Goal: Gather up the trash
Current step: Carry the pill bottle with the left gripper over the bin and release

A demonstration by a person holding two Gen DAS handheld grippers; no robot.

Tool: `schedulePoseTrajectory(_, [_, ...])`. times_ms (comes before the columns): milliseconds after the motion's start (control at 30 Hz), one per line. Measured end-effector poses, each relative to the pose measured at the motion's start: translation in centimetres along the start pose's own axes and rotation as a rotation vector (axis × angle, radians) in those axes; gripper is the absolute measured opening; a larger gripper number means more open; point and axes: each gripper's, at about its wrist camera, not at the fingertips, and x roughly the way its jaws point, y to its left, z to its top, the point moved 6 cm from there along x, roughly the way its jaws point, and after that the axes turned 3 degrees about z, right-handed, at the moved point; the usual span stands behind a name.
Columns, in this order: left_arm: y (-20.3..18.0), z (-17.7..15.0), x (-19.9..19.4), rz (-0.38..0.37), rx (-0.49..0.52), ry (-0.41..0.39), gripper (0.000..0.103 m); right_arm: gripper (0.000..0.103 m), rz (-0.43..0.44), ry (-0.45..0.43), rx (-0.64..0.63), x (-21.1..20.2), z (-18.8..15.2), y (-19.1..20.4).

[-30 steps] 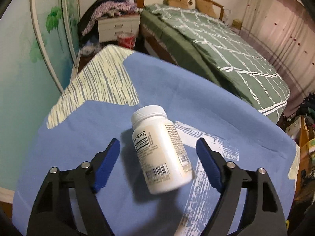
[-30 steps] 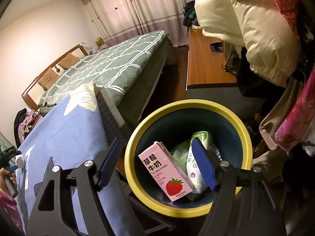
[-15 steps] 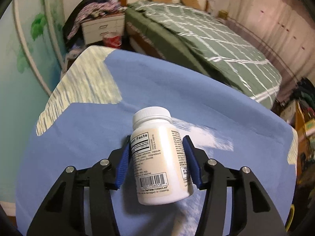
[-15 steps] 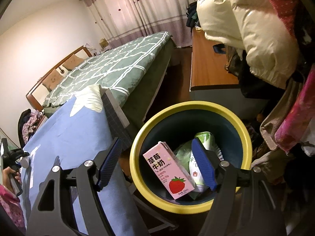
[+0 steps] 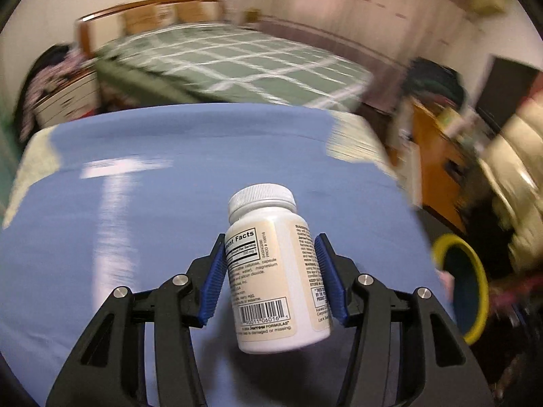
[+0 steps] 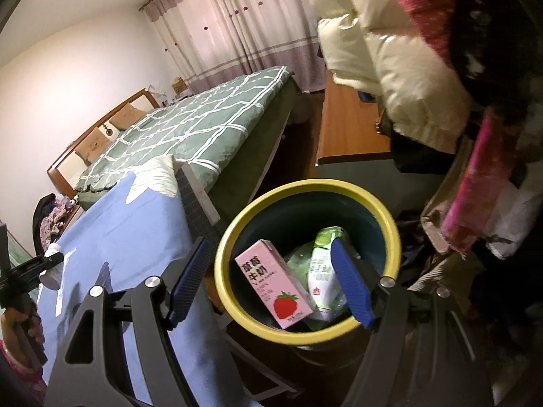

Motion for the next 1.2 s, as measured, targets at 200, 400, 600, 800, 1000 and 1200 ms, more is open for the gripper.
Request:
schedulePoseTrajectory(200, [-15.2, -2.6, -0.3, -0.187, 0.203, 0.035, 0.052, 0.070, -0.029, -0.019, -0.003, -1.7, -0.2, -1.7])
schedulePoseTrajectory(400, [-27.6, -6.5, 1.9, -0.299, 0.353, 0.142, 0.052, 0.070, -0.075, -0.046, -0.015, -3.2, 0.2, -3.3])
schedulePoseTrajectory(600, [-33.6, -8.8, 6.4, -0.293, 0.449, 0.215, 0.052, 0.071, -0.111, -0.057, -0.027, -4.3, 0.2, -4.6])
schedulePoseTrajectory(800, [-35.1, -9.2, 8.8, -0.246, 0.502, 0.230, 0.076, 0.072, -0.124, -0.062, -0.025, -4.8, 0.3, -5.0])
schedulePoseTrajectory(1000, [-31.0, -6.8, 4.2, -0.229, 0.463, 0.091, 0.088, 0.073, -0.107, -0.066, -0.051, -5.5, 0.1, -3.7])
schedulePoseTrajectory(1200, [-20.0, -4.2, -6.2, -0.159, 0.331, -0.153, 0.098, 0.074, -0.048, -0.058, -0.107, -5.7, -0.6, -0.4])
